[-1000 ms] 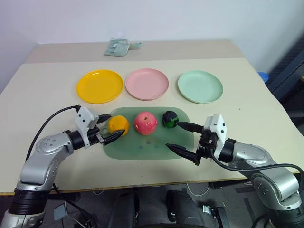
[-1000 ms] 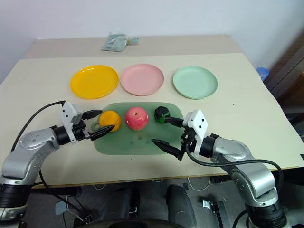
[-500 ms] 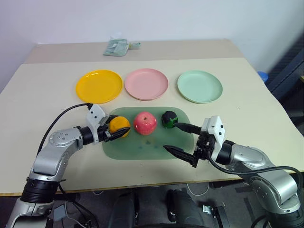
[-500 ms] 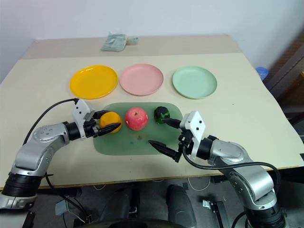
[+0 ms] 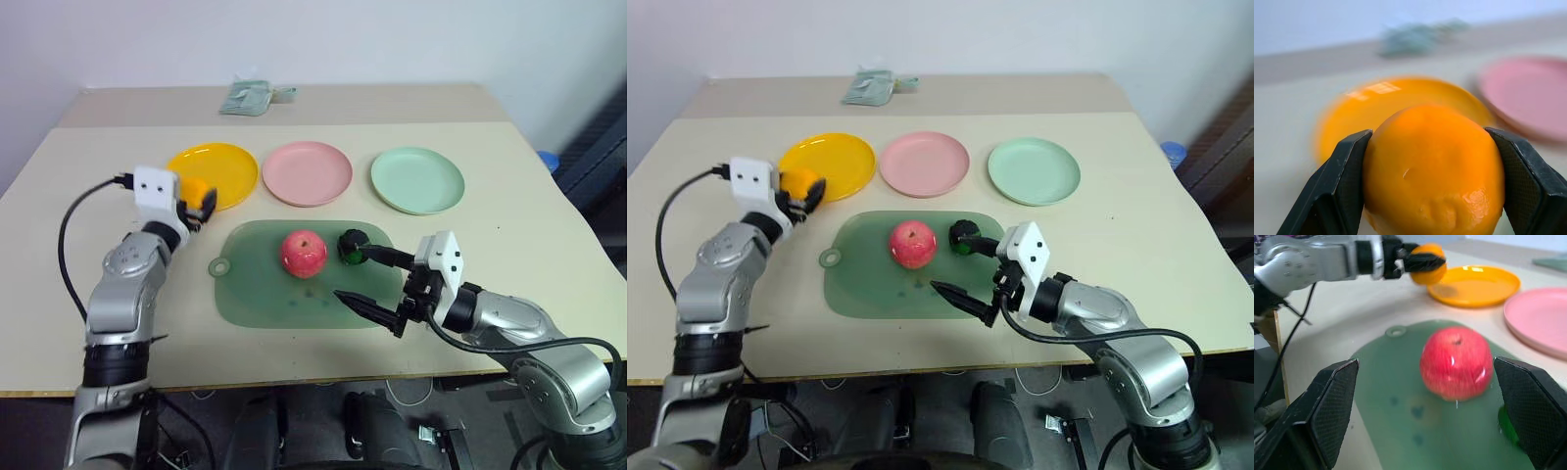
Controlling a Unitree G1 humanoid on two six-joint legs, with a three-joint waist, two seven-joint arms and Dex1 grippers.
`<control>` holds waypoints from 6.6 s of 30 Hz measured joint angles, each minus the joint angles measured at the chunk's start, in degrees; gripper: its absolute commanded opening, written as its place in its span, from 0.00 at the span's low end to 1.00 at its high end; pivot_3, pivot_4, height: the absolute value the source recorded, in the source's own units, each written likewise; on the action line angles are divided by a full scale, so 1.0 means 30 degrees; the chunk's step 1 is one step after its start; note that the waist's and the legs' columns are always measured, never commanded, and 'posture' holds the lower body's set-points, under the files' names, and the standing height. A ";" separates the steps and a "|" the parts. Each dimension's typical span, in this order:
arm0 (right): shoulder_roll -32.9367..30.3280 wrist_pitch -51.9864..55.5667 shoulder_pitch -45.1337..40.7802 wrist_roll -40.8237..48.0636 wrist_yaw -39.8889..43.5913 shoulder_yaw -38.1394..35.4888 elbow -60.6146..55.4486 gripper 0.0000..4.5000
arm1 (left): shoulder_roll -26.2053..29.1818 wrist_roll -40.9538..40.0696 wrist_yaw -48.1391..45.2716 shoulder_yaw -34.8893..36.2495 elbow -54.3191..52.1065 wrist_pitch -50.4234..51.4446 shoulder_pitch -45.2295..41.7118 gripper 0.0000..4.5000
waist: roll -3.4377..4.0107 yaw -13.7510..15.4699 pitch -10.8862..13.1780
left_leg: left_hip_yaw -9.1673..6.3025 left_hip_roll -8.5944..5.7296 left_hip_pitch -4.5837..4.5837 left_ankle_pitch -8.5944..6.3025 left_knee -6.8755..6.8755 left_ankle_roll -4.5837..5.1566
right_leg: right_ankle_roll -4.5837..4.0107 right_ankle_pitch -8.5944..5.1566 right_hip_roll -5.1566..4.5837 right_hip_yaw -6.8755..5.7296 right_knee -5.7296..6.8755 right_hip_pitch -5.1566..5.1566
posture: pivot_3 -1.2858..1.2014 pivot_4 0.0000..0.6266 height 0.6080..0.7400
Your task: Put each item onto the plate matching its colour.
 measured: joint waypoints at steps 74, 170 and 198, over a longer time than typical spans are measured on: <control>-0.0028 -0.0855 0.0678 -0.0790 -0.0202 0.0088 0.0467 1.00 | 0.0111 -0.1618 -1.0510 -0.5448 0.0711 -0.2409 0.0553 0.62 | -0.0010 0.0052 -0.0003 | -0.0008 0.0002 0.0000 0.0010 0.0013 -0.0012 | -0.0014 -0.0009 0.0009 -0.0016 0.0029 0.0006 | 0.52 0.24 1.00; 0.4485 -0.7953 -1.5809 -0.9217 -0.7472 -0.2634 2.8057 1.00 | 0.2392 -0.4385 -1.1012 -0.3695 -0.8093 -0.2861 0.9798 1.00 | 0.0071 -0.0617 0.0021 | 0.0033 0.0021 -0.0001 0.0017 -0.0044 -0.0025 | 0.0003 -0.0005 0.0004 0.0002 0.0056 -0.0035 | 0.52 0.24 1.00; -0.2303 -0.4989 -0.1442 -0.3699 0.4644 -0.3462 1.1041 1.00 | 0.2955 -0.3876 -0.7751 0.3743 -0.6167 -0.3141 1.3228 1.00 | 0.0084 -0.0435 0.0020 | 0.0009 0.0041 0.0014 -0.0001 -0.0025 -0.0005 | -0.0078 -0.0050 -0.0016 0.0008 0.0008 -0.0018 | 0.52 0.24 1.00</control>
